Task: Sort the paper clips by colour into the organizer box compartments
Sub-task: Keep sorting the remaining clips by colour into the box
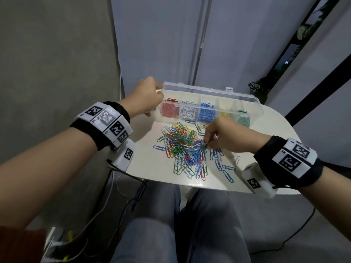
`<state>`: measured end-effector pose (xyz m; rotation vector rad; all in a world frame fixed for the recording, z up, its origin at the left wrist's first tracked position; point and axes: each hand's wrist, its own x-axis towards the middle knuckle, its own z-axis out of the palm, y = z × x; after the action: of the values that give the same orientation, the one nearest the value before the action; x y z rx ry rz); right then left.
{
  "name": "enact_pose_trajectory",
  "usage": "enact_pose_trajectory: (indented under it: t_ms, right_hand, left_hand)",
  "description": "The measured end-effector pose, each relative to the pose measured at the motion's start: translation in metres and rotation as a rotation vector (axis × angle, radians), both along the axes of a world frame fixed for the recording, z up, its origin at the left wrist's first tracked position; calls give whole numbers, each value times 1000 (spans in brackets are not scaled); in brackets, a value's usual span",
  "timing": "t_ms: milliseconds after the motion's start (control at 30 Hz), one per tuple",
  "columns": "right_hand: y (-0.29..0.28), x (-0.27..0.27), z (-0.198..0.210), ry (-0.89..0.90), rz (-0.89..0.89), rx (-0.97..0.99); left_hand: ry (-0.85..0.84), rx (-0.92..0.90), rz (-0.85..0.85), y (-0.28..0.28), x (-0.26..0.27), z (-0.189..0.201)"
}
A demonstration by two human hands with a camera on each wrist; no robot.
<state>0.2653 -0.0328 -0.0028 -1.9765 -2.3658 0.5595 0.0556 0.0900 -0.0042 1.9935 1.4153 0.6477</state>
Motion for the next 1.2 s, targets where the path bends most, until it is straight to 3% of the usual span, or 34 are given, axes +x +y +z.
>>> enact_pose_trajectory:
  t_ms: [67,267,400,600,1200]
  right_hand:
    - [2,6,1,93,-70,30]
    - [1,25,10,603,-369,-21]
    - [-1,29,11,781,-485,-115]
    - [-3,29,8,838,-543,-181]
    - [1,23,4,777,-546,-16]
  left_hand:
    - [-1,-1,-7,0,0,0]
    - [-3,-6,-9,1,0,0]
    - [-12,-10,-14,1,0,-1]
    - [-14,-9,-10,0,0,0]
    - [-11,-10,11,-3,1,2]
